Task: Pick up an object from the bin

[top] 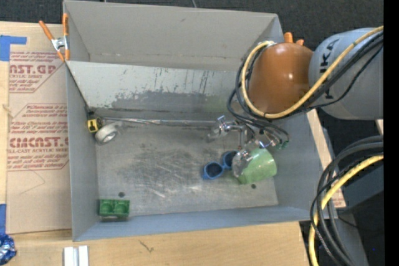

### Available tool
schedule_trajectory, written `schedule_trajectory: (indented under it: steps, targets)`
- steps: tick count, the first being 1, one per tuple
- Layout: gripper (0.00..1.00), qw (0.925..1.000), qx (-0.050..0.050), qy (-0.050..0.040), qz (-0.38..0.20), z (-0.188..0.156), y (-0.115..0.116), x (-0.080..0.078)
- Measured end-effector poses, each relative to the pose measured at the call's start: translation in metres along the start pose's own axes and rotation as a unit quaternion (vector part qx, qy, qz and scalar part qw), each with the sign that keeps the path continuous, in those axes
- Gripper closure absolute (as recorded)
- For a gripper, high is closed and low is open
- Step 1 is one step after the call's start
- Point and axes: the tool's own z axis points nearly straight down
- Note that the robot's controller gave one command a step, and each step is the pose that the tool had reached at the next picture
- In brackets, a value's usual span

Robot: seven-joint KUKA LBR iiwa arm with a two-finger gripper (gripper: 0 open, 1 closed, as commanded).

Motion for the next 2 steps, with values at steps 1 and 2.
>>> schedule_trajectory:
  steps: [1,2]
  targets:
    - [0.00,0.9999,-0.002,-0.0050,0.011,0.0274,0.0048,0.0122]
    - [0.00,0.9999,-0.002,-0.0012,0.011,0.0254,0.0053,0.0096]
